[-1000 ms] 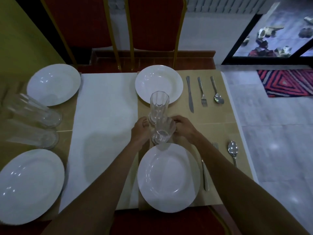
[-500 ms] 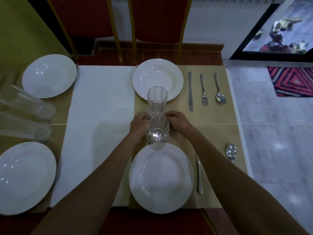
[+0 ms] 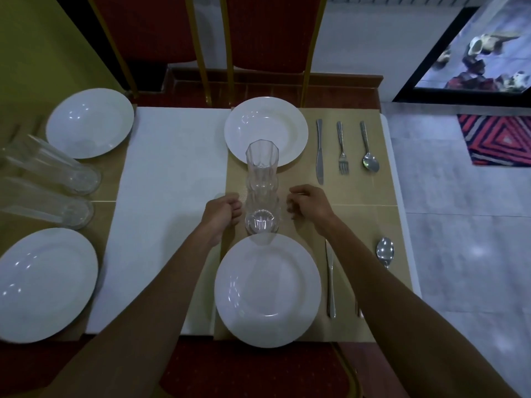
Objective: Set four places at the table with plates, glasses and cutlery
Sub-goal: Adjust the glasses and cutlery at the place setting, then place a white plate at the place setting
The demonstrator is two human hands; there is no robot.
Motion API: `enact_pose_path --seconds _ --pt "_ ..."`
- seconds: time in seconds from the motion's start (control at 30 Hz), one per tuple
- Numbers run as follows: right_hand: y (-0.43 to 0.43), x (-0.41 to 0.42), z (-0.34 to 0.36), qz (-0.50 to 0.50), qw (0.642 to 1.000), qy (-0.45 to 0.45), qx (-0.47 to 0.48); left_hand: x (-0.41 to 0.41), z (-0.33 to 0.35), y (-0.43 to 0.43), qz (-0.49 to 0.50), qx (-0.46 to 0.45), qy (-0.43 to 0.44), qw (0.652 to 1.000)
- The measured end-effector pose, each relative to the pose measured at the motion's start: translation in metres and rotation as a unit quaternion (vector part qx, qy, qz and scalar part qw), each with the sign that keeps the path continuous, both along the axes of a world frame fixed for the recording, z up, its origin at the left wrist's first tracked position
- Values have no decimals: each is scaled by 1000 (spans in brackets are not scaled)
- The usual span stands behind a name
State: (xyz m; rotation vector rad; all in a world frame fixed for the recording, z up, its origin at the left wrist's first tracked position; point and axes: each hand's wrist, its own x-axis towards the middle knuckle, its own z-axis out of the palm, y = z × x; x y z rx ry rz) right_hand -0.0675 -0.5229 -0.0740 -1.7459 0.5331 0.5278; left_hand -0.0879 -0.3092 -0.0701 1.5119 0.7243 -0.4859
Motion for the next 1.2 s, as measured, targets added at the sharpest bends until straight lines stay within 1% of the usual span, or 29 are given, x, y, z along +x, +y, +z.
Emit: enact_pose_path --seconds 0.1,0.2,0.47,0.53,0.7,0.83,0.93,1.07,1.2 --pt "-8 -12 16 -43 999 -18 15 -17 3 9 41 -8 -2 999" --pt "-10 -32 32 -82 996 -33 22 -37 4 18 55 -14 -2 998" --pt "25 -100 45 -36 999 -10 9 -95 18 51 49 -11 -18 999" --pt "43 -112 50 -12 1000 -6 3 -106 19 66 50 -12 -21 998" --pt "104 -146 62 96 995 12 2 -132 29 102 49 -10 -26 998" --pt "163 -171 57 141 990 26 13 -155 38 142 51 -8 -36 998" --pt "208 -186 51 181 983 32 0 -175 40 179 75 0 -36 997" --pt "261 -203 44 229 973 25 8 -206 44 231 104 22 -37 994" --pt "303 -212 46 263 964 22 7 -234 48 278 158 38 -45 986"
